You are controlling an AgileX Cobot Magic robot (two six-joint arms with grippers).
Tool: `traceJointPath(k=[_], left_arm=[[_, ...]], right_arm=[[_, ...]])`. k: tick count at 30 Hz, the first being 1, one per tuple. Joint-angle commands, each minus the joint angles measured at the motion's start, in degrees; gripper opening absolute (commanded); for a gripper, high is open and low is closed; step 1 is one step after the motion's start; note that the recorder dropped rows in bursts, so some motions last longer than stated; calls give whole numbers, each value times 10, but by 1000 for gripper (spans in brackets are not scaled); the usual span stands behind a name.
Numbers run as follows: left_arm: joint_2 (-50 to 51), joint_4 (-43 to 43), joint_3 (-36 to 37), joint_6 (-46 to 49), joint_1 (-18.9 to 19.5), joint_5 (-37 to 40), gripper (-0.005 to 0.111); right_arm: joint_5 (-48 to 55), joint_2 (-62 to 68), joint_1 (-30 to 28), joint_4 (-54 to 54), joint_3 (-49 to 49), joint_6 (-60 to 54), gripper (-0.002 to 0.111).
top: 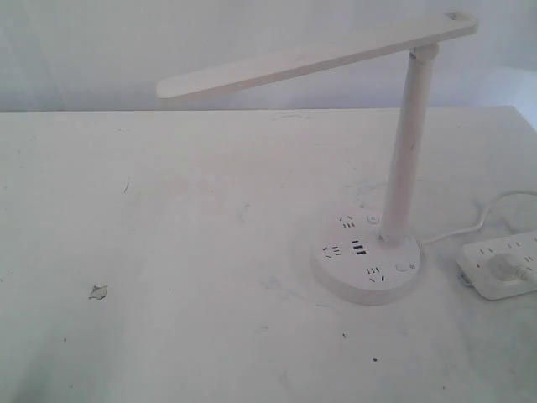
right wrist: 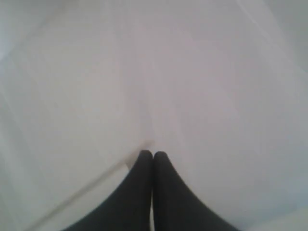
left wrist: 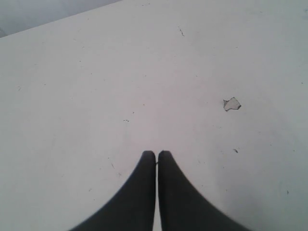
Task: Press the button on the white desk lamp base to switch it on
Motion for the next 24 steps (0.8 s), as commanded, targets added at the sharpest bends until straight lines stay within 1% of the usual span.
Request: traceJointPath(k=[1,4,6,8,10,13,15,20,24], left_arm=[[-3,-4,-2,0,1,-2,1],[-3,-4,-2,0,1,-2,1],[-3,-4,-2,0,1,-2,1],[-3,-4,-2,0,1,-2,1],[-3,-4,-2,0,1,-2,1],[-3,-4,-2,0,1,-2,1],[-3,-4,-2,0,1,-2,1],[-3,-4,-2,0,1,-2,1],[-3,-4,-2,0,1,-2,1]], right_arm=[[-173,-3,0,-1,1,-21,0],[-206,-3,0,-4,1,-100,0],[-206,-3,0,-18,-3,-114,0],[-207,-3,0,-60,-13,-114,0],[-210,5,0,-139,-27,-112,0],[-222,49,0,-260,-52,-72,0],[-223,89,0,-314,-72,-35,0],[-225,231,0,-384,-121,-12,0],[-223,347,0,-442,-154,48,0]])
